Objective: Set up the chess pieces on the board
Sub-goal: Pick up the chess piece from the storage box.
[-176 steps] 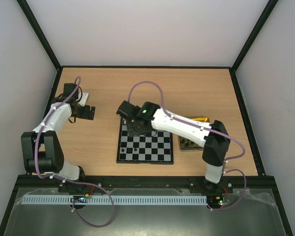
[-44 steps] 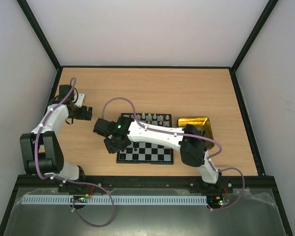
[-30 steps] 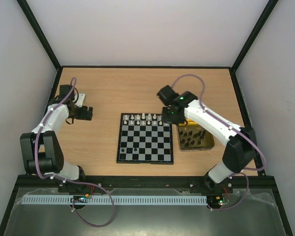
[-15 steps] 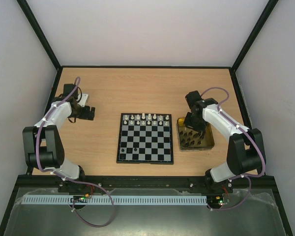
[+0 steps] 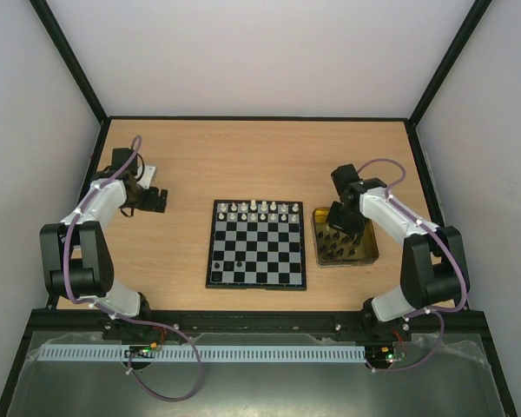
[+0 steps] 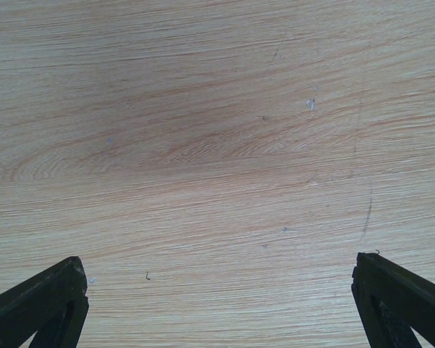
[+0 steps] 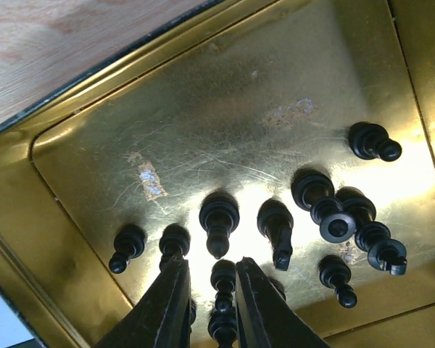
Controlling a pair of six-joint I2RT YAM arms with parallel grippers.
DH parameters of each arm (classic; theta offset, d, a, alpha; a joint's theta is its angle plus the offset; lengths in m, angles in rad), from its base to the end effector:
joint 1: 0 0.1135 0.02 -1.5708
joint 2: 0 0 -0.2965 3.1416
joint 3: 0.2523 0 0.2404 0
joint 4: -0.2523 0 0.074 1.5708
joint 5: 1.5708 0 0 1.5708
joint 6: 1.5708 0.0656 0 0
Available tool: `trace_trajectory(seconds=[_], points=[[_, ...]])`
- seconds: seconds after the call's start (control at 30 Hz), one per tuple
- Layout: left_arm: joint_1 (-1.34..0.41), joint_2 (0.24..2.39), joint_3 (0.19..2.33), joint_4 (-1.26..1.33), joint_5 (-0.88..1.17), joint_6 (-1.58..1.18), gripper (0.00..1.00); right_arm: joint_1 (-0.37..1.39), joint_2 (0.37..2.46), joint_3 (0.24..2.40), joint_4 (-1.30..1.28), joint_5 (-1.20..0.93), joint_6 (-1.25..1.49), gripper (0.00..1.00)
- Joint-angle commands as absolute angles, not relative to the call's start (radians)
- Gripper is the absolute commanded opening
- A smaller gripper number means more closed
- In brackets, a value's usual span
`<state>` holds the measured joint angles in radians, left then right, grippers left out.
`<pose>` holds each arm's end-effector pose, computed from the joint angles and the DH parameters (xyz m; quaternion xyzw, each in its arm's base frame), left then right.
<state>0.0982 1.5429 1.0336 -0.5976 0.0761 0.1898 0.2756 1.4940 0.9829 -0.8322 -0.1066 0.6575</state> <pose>0.3056 0.0251 0.2241 0.0533 0.9711 -0.0037 0.2326 0.2493 0.0778 0.2120 0.1824 0.9752 0.0983 0.0774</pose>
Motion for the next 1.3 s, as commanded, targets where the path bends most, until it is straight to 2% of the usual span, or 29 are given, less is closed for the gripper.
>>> trace_trajectory(seconds=[0.0, 0.67, 1.1, 1.27], points=[[0.096, 1.529, 1.055, -0.622, 0.066, 0.187, 0.99, 0.261, 1.503, 0.964, -0.809, -0.110, 0.640, 0.18], [0.096, 1.520, 1.044, -0.619, 0.057, 0.180, 0.99, 0.252, 1.533, 0.916, -0.764, -0.117, 0.613, 0.16], [0.097, 1.526, 1.041, -0.612, 0.053, 0.177, 0.99, 0.250, 1.559, 0.918, -0.753, -0.119, 0.609, 0.03], [0.096, 1.533, 1.043, -0.609, 0.054, 0.178, 0.99, 0.250, 1.554, 0.946, -0.773, -0.104, 0.608, 0.02]])
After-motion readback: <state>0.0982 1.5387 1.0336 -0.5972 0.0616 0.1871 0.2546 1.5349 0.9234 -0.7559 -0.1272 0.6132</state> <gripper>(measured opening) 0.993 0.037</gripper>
